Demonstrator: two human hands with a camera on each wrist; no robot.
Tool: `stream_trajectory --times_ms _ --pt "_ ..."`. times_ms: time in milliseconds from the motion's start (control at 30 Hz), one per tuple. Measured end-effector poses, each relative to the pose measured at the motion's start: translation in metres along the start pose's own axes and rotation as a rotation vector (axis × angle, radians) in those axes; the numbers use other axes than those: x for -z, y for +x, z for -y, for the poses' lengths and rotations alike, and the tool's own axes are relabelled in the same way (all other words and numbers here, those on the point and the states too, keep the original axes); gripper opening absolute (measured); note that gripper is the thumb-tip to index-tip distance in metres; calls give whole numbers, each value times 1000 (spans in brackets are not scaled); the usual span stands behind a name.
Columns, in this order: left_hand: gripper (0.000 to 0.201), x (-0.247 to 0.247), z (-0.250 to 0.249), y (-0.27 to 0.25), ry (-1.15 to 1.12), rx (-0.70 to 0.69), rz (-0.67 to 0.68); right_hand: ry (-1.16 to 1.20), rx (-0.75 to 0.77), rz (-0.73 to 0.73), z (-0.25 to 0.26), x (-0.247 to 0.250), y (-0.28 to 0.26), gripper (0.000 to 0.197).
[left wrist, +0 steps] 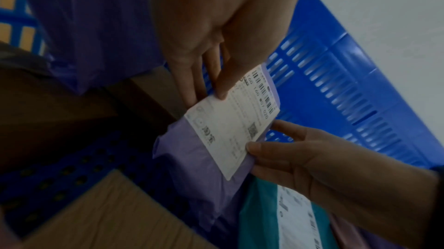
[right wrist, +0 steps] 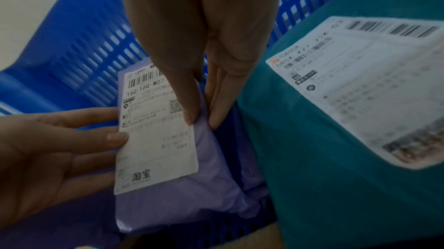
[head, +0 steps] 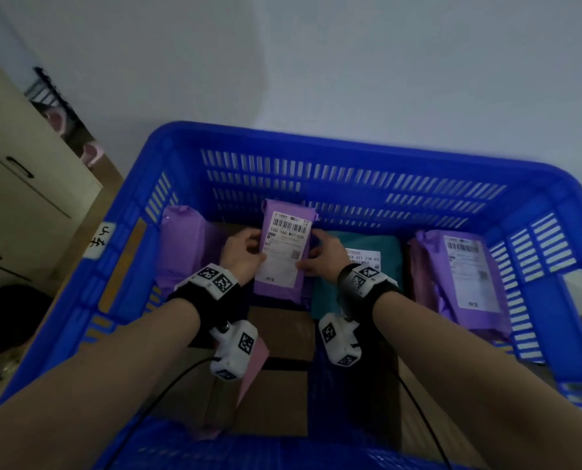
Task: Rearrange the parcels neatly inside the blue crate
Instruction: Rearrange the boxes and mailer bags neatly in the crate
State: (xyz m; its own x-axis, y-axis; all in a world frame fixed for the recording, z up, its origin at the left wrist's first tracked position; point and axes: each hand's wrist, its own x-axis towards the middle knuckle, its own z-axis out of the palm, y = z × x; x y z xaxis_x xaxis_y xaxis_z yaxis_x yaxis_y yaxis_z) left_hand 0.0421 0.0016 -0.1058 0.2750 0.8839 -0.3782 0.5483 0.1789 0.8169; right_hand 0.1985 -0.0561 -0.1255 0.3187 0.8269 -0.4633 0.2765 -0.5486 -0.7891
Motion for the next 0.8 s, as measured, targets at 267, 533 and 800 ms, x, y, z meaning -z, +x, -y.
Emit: stream_trajectory --times_ms 267,533,800 --pt "42 -24 29 21 33 89 59 -204 -98 10 -19 -13 13 56" --pt "41 -36 42 27 214 121 32 -475 -58 -79 -24 -23 15 55" --pt "45 -40 50 26 356 141 160 -706 -7 -34 -22 -46 22 34"
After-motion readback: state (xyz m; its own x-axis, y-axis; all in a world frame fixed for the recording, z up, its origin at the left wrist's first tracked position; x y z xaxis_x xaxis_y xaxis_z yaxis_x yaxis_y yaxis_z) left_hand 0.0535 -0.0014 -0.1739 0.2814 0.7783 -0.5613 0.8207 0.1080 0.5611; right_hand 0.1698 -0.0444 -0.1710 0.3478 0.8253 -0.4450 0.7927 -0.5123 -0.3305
